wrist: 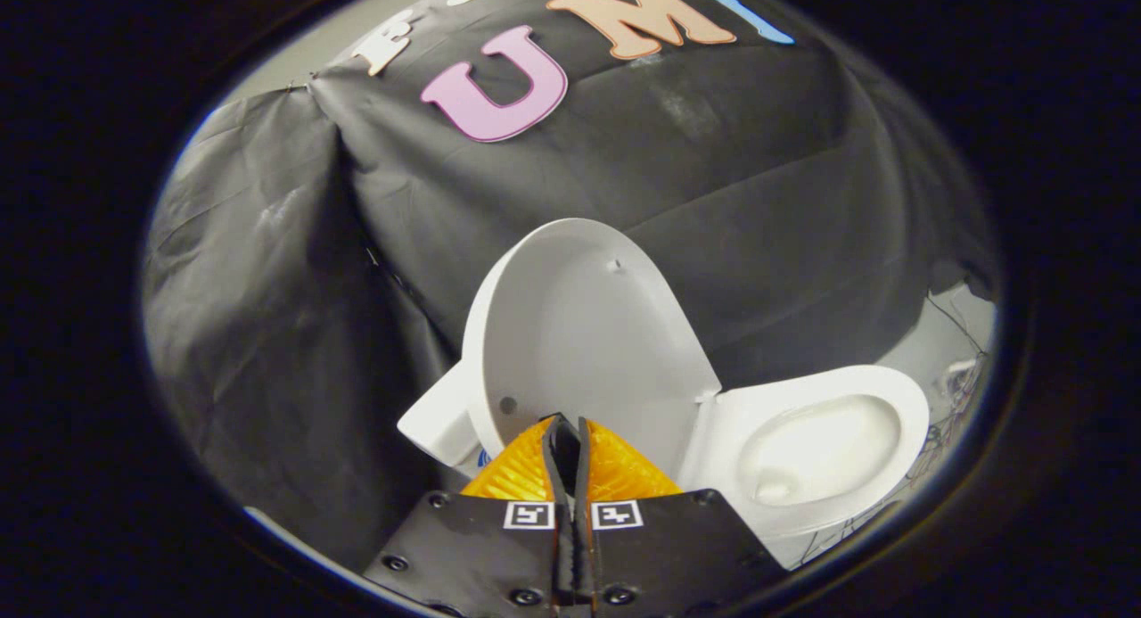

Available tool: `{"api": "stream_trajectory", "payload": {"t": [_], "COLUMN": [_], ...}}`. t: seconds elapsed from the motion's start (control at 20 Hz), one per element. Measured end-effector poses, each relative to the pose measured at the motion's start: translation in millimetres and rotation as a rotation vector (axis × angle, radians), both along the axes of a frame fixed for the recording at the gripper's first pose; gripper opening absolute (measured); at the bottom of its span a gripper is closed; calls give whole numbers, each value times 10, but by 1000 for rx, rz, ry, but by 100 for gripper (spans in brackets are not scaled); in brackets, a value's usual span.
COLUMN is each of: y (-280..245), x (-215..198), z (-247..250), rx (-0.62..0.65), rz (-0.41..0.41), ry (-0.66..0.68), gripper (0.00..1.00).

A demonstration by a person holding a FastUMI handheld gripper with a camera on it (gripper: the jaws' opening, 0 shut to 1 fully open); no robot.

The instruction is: Open the toilet lid.

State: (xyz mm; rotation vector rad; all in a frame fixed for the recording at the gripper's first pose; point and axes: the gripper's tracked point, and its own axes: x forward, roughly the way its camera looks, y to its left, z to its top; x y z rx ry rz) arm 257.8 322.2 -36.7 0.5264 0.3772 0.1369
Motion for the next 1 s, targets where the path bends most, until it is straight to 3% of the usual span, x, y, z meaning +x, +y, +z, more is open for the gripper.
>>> {"api": "stream_trajectory", "payload": {"t": [0.4,0.75,1.0], "y": [97,453,454], "x": [-82,-16,91], "z": [-3,-118,-67], "rx": [-44,-51,-37], "rz": [29,103,67], "ry": [2,20,9], "gripper": [1,1,1]}}
